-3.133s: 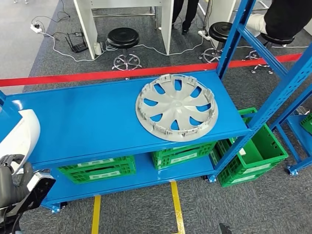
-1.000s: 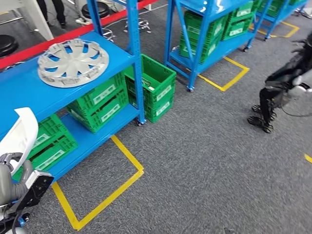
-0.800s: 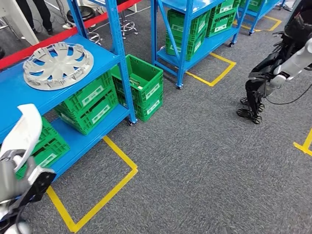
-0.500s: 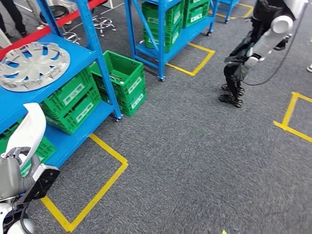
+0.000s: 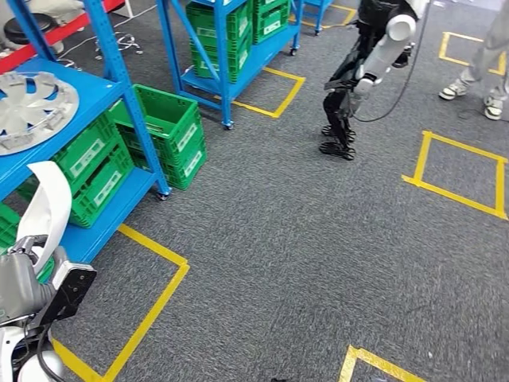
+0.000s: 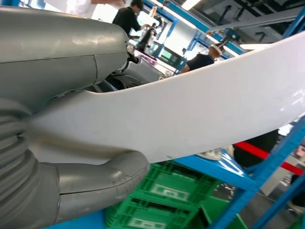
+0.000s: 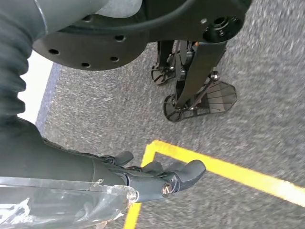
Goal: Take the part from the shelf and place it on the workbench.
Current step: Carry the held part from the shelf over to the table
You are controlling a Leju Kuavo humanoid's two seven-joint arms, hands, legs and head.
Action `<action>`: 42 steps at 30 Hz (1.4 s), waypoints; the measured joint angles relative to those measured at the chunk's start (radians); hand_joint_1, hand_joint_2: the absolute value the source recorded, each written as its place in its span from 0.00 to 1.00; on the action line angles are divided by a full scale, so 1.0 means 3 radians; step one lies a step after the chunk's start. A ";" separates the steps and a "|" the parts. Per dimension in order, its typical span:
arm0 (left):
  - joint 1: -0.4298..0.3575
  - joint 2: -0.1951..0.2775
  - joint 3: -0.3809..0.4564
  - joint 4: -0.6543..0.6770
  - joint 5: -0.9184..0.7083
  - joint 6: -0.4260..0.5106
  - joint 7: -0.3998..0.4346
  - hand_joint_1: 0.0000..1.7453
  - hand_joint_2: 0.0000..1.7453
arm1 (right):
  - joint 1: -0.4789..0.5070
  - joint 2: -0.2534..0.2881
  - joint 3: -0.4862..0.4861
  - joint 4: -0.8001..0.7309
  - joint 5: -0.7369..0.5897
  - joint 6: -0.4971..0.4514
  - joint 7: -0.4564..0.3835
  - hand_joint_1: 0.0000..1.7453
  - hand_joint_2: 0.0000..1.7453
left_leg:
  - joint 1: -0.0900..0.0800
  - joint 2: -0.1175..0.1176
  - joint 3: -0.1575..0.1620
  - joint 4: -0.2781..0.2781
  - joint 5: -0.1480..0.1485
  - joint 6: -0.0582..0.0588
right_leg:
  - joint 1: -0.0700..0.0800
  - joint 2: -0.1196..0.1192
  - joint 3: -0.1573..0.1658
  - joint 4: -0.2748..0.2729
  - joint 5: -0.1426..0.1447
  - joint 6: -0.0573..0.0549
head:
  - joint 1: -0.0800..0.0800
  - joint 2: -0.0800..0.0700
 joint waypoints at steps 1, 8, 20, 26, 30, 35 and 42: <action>0.0000 -0.0007 0.0000 0.0001 0.0007 0.0010 -0.0003 1.00 1.00 | 0.0001 0.0000 -0.0002 0.0000 0.0004 -0.0001 0.0000 0.00 1.00 | -0.0006 0.0033 0.0005 0.0000 -0.0003 -0.0002 | 0.0016 -0.0045 0.0158 -0.0248 0.0089 -0.0030 | 0.0001 0.0000; 0.0004 -0.0023 0.0003 0.0019 0.0137 -0.0010 -0.0022 1.00 1.00 | 0.0002 0.0011 -0.0025 -0.0001 0.0039 -0.0003 -0.0007 0.00 1.00 | -0.0030 0.0143 -0.0024 0.0055 -0.0075 -0.0076 | 0.0076 -0.0114 0.0443 -0.0818 0.0206 -0.0128 | -0.0008 0.0000; 0.0101 -0.0008 0.0077 0.0030 0.0318 -0.0026 -0.0117 1.00 1.00 | -0.0006 0.0065 -0.0047 -0.0010 0.0133 -0.0020 -0.0028 0.00 1.00 | 0.0111 -0.0482 -0.0175 0.0164 0.0000 -0.0192 | -0.0004 0.0380 0.0288 -0.0728 0.0291 -0.0037 | -0.0042 0.0000; 0.0123 -0.0028 0.0111 0.0032 0.0399 -0.0021 -0.0203 1.00 1.00 | 0.0028 0.0085 -0.0051 -0.0012 0.0188 -0.0015 -0.0052 0.00 1.00 | 0.0081 -0.0246 -0.0194 0.0171 0.0034 -0.0059 | -0.0009 0.0093 0.0005 -0.0206 0.0018 0.0047 | 0.0009 0.0000; 0.0143 -0.0029 0.0136 0.0032 0.0426 -0.0028 -0.0218 1.00 1.00 | 0.0026 0.0103 -0.0053 -0.0013 0.0202 -0.0008 -0.0059 0.00 1.00 | 0.0050 -0.0065 -0.0199 0.0172 0.0032 -0.0049 | -0.0019 0.0017 -0.0096 0.0183 -0.0118 0.0041 | 0.0010 0.0000; 0.0143 -0.0035 0.0147 0.0031 0.0439 -0.0045 -0.0223 1.00 1.00 | 0.0023 0.0108 -0.0055 -0.0018 0.0204 -0.0009 -0.0062 0.00 1.00 | 0.0026 0.0077 -0.0187 0.0168 0.0019 -0.0090 | 0.0041 -0.0157 0.0414 -0.0679 0.0119 -0.0042 | 0.0006 0.0000; 0.0162 -0.0043 0.0145 0.0029 0.0460 -0.0155 -0.0214 1.00 1.00 | 0.0035 0.0118 -0.0098 -0.0035 0.0226 0.0002 -0.0069 0.00 1.00 | 0.0046 -0.0134 -0.0470 0.0753 -0.0320 -0.0185 | 0.0027 0.0054 0.0426 -0.0779 0.0197 -0.0150 | -0.0003 0.0000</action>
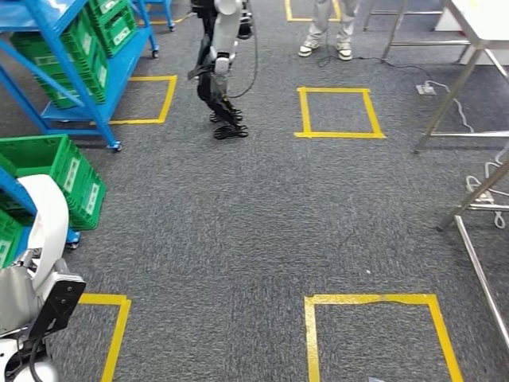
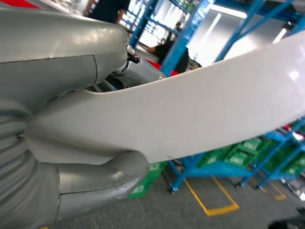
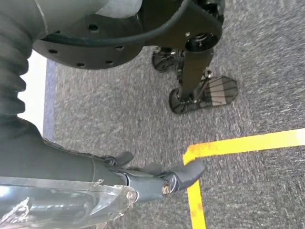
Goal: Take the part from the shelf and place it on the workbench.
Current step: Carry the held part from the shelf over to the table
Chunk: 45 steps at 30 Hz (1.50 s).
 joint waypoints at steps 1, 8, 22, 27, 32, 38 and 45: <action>0.0005 0.0001 -0.0001 0.0000 -0.0007 0.0004 -0.0001 1.00 1.00 | -0.0001 0.0003 -0.0008 -0.0001 0.0004 0.0004 0.0000 0.00 1.00 | 0.0000 -0.0015 -0.0096 0.0184 -0.0058 -0.0006 | 0.0001 0.0037 -0.0002 0.0000 0.0002 -0.0003 | -0.0001 0.0000; 0.0000 0.0001 -0.0007 0.0001 -0.0021 0.0061 -0.0037 1.00 1.00 | -0.0004 0.0017 -0.0046 -0.0013 0.0040 0.0007 -0.0002 0.00 1.00 | 0.0046 -0.0286 0.0217 -0.0551 0.0391 -0.0012 | -0.0011 0.0317 -0.0063 0.0084 0.0004 0.0070 | -0.0007 0.0000; 0.0002 -0.0008 -0.0016 0.0000 0.0023 0.0101 -0.0070 1.00 1.00 | 0.0006 0.0042 -0.0110 -0.0023 0.0052 0.0007 -0.0015 0.00 1.00 | 0.0014 0.0196 0.0258 -0.0579 0.0362 0.0069 | -0.0047 -0.0212 -0.0107 0.0245 -0.0075 0.0182 | 0.0031 0.0000; -0.0004 -0.0007 -0.0026 -0.0001 0.0026 0.0113 -0.0072 1.00 1.00 | 0.0003 0.0049 -0.0123 -0.0027 0.0056 0.0001 -0.0018 0.00 1.00 | 0.0032 0.0230 0.0283 -0.0569 0.0309 -0.0026 | -0.0020 -0.0123 -0.0053 0.0092 -0.0040 0.0062 | 0.0025 0.0000; 0.0003 0.0015 -0.0031 -0.0002 0.0026 0.0122 -0.0074 1.00 1.00 | -0.0008 0.0054 -0.0128 -0.0032 0.0055 0.0001 -0.0017 0.00 1.00 | 0.0029 -0.0023 -0.0164 0.0293 -0.0075 -0.0040 | -0.0029 0.0059 -0.0038 0.0067 -0.0025 0.0005 | -0.0007 0.0000; 0.0001 0.0023 -0.0034 -0.0001 0.0026 0.0122 -0.0074 1.00 1.00 | -0.0009 0.0059 -0.0129 -0.0034 0.0055 0.0003 -0.0017 0.00 1.00 | 0.0048 -0.0240 0.0139 -0.0504 0.0430 -0.0017 | -0.0027 0.0312 -0.0053 0.0104 -0.0028 0.0055 | -0.0008 0.0000; -0.0001 0.0019 -0.0034 -0.0002 0.0027 0.0125 -0.0074 1.00 1.00 | 0.0014 0.0059 -0.0129 -0.0038 0.0055 0.0002 -0.0017 0.00 1.00 | 0.0038 -0.0072 0.0170 -0.0586 0.0439 0.0106 | -0.0029 0.0031 -0.0339 0.0597 -0.0304 0.0166 | 0.0017 0.0000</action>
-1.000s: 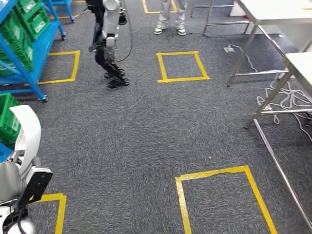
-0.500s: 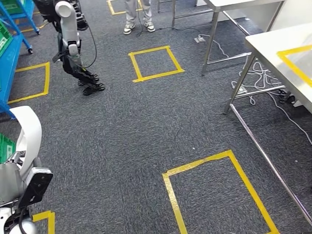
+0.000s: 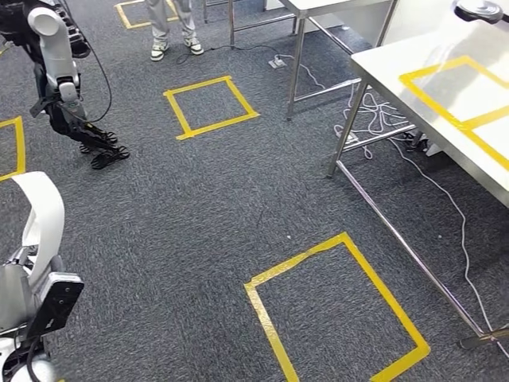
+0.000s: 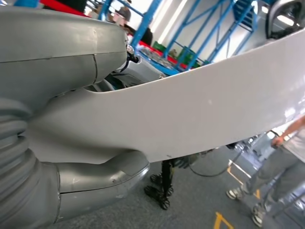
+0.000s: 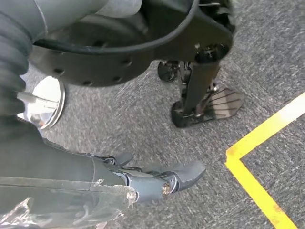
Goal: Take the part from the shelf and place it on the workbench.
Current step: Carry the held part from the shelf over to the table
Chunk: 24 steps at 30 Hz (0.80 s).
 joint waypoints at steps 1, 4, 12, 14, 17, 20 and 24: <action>0.0002 0.0000 0.0001 0.0000 0.0000 0.0001 0.0000 1.00 1.00 | -0.0006 0.0001 0.0000 -0.0001 0.0000 0.0001 0.0000 0.00 1.00 | -0.0004 0.0041 0.0002 0.0000 -0.0004 0.0005 | -0.0005 -0.0037 -0.0112 0.0234 -0.0103 0.0009 | 0.0001 0.0000; 0.0002 0.0000 0.0000 0.0000 0.0000 0.0001 0.0000 1.00 1.00 | -0.0002 0.0003 0.0000 -0.0002 0.0000 0.0001 0.0000 0.00 1.00 | -0.0008 0.0153 0.0021 0.0001 -0.0024 0.0001 | -0.0018 -0.0064 -0.0176 0.0376 -0.0078 0.0018 | 0.0001 0.0000; -0.0109 0.0006 -0.0049 0.0012 0.0022 0.0005 0.0000 1.00 1.00 | -0.0016 0.0002 -0.0031 -0.0015 0.0002 0.0020 -0.0002 0.00 1.00 | -0.0022 0.0296 0.0106 -0.0014 -0.0090 -0.0130 | 0.0013 -0.0161 0.0272 -0.0487 0.0261 -0.0108 | -0.0008 0.0000; -0.0146 0.0010 -0.0082 0.0015 0.0022 0.0014 0.0000 1.00 1.00 | -0.0020 0.0001 -0.0050 -0.0020 0.0013 0.0031 0.0007 0.00 1.00 | -0.0016 0.0188 0.0032 0.0169 -0.0215 -0.0153 | -0.0002 -0.0116 0.0295 -0.0517 0.0273 -0.0146 | -0.0023 0.0000; -0.0179 0.0025 -0.0127 0.0022 0.0021 0.0037 0.0000 1.00 1.00 | -0.0034 0.0001 -0.0069 -0.0022 0.0038 0.0057 0.0010 0.00 1.00 | -0.0022 0.0062 -0.0297 0.0786 -0.0471 -0.0152 | -0.0001 -0.0048 0.0301 -0.0522 0.0271 -0.0173 | -0.0042 0.0000; -0.0220 0.0041 -0.0163 0.0030 0.0021 0.0076 0.0000 1.00 1.00 | -0.0037 0.0002 -0.0082 -0.0022 0.0060 0.0105 -0.0008 0.00 1.00 | -0.0027 0.0051 -0.0329 0.0708 -0.0262 -0.0139 | 0.0001 0.0019 0.0316 -0.0521 0.0265 -0.0172 | -0.0042 0.0000; -0.0275 0.0063 -0.0212 0.0031 0.0025 0.0127 -0.0003 1.00 1.00 | -0.0043 0.0003 -0.0100 -0.0022 0.0105 0.0151 -0.0029 0.00 1.00 | -0.0029 0.0025 -0.0046 0.0027 0.0045 -0.0109 | 0.0018 0.0072 0.0308 -0.0495 0.0246 -0.0124 | -0.0046 0.0000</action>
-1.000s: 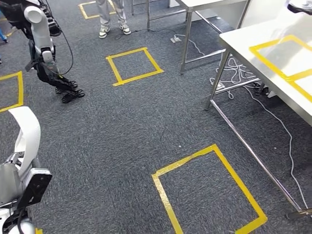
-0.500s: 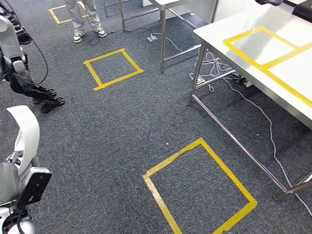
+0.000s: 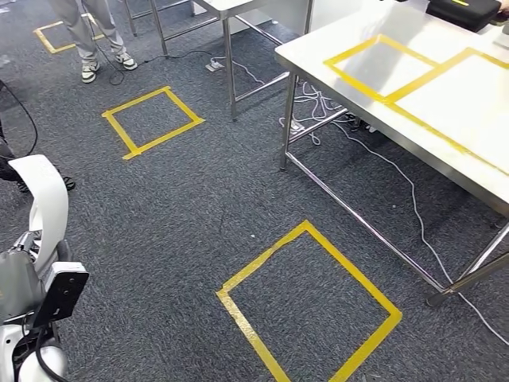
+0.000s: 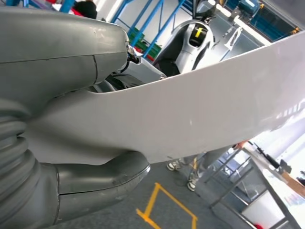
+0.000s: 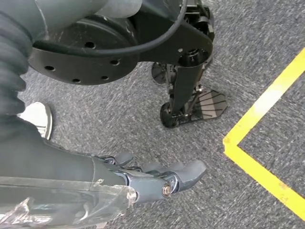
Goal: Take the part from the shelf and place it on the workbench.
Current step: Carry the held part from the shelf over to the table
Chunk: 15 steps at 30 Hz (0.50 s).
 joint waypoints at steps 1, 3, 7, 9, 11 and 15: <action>-0.0008 0.0006 -0.0007 0.0000 0.0010 0.0006 -0.0006 1.00 1.00 | -0.0001 0.0000 -0.0003 0.0000 0.0014 0.0000 -0.0001 0.00 1.00 | -0.0005 -0.0003 0.0006 -0.0028 -0.0013 0.0017 | 0.0003 0.0004 -0.0007 0.0000 0.0001 0.0015 | 0.0001 0.0000; -0.0029 0.0017 -0.0013 0.0000 0.0043 0.0005 -0.0030 1.00 1.00 | 0.0001 0.0000 -0.0010 0.0000 0.0039 -0.0007 -0.0003 0.00 1.00 | -0.0002 0.0000 0.0003 -0.0035 -0.0010 0.0057 | -0.0004 -0.0008 -0.0017 -0.0001 -0.0007 0.0046 | 0.0000 0.0000; -0.0134 0.0031 -0.0030 0.0015 0.0101 -0.0040 -0.0073 1.00 1.00 | -0.0020 0.0000 -0.0035 0.0000 0.0060 -0.0006 -0.0004 0.00 1.00 | 0.0003 0.0008 0.0020 -0.0045 -0.0020 0.0119 | -0.0016 -0.0108 -0.0314 0.0603 -0.0296 0.0104 | 0.0038 0.0000; -0.0205 0.0035 -0.0045 0.0043 0.0123 -0.0097 -0.0070 1.00 1.00 | -0.0022 -0.0001 -0.0051 0.0000 0.0060 0.0000 0.0022 0.00 1.00 | 0.0002 0.0010 0.0035 -0.0044 -0.0034 0.0125 | -0.0022 -0.0121 -0.0506 0.0941 -0.0374 0.0117 | 0.0039 0.0000; -0.0258 0.0036 -0.0064 0.0081 0.0140 -0.0137 -0.0059 1.00 1.00 | -0.0017 -0.0004 -0.0063 0.0000 0.0060 -0.0003 0.0053 0.00 1.00 | 0.0003 0.0010 0.0070 -0.0044 -0.0060 0.0116 | -0.0030 -0.0126 -0.0470 0.0800 -0.0213 0.0120 | 0.0039 0.0000; -0.0311 0.0042 -0.0088 0.0147 0.0152 -0.0145 -0.0054 1.00 1.00 | -0.0013 -0.0006 -0.0081 0.0001 0.0061 -0.0009 0.0063 0.00 1.00 | -0.0008 0.0017 0.0150 -0.0043 -0.0133 0.0052 | -0.0026 -0.0163 -0.0103 0.0063 0.0067 0.0096 | 0.0035 0.0000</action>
